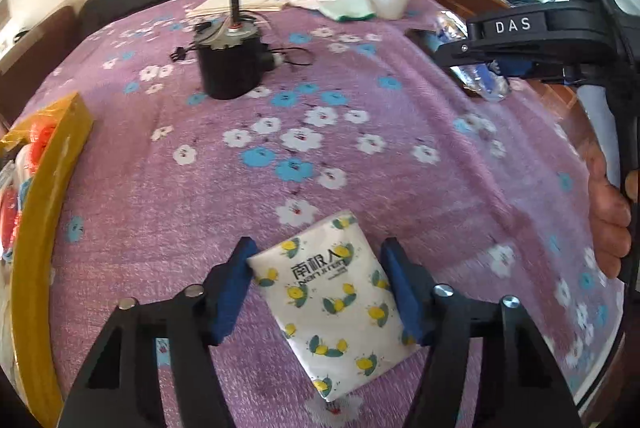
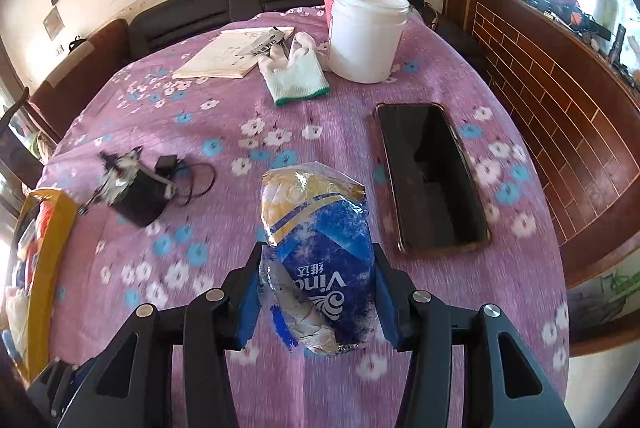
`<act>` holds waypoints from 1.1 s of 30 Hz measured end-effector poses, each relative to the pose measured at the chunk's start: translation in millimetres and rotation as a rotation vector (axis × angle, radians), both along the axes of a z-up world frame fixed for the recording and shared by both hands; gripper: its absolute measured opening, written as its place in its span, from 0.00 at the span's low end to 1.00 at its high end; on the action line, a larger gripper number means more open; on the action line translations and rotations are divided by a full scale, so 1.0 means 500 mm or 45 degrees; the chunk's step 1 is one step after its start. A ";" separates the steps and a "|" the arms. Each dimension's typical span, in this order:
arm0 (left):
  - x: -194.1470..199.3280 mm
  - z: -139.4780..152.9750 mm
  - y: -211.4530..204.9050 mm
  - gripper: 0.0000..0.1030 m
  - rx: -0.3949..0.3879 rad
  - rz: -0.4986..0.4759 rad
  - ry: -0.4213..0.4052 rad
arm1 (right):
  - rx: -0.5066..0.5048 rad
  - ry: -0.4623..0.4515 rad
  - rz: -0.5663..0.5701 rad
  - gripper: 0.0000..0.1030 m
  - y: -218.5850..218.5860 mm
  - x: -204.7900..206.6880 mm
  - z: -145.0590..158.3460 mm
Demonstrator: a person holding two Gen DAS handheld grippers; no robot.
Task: Organize soft objects
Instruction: 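Carry both items over the yellow tray and open both grippers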
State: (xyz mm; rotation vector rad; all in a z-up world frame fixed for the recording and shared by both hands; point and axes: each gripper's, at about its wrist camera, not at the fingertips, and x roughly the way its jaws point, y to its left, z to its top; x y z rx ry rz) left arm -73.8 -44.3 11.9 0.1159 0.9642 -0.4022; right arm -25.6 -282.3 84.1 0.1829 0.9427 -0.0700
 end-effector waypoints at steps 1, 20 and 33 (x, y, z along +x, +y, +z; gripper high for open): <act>-0.002 0.002 0.006 0.59 -0.012 0.002 0.003 | 0.006 -0.005 0.006 0.51 0.002 -0.012 0.004; -0.089 0.169 0.520 0.60 -0.272 0.513 -0.180 | 0.052 -0.125 0.430 0.51 0.353 -0.101 0.106; 0.048 0.125 0.718 0.60 -0.213 0.716 -0.110 | 0.113 -0.051 0.723 0.52 0.646 -0.053 0.070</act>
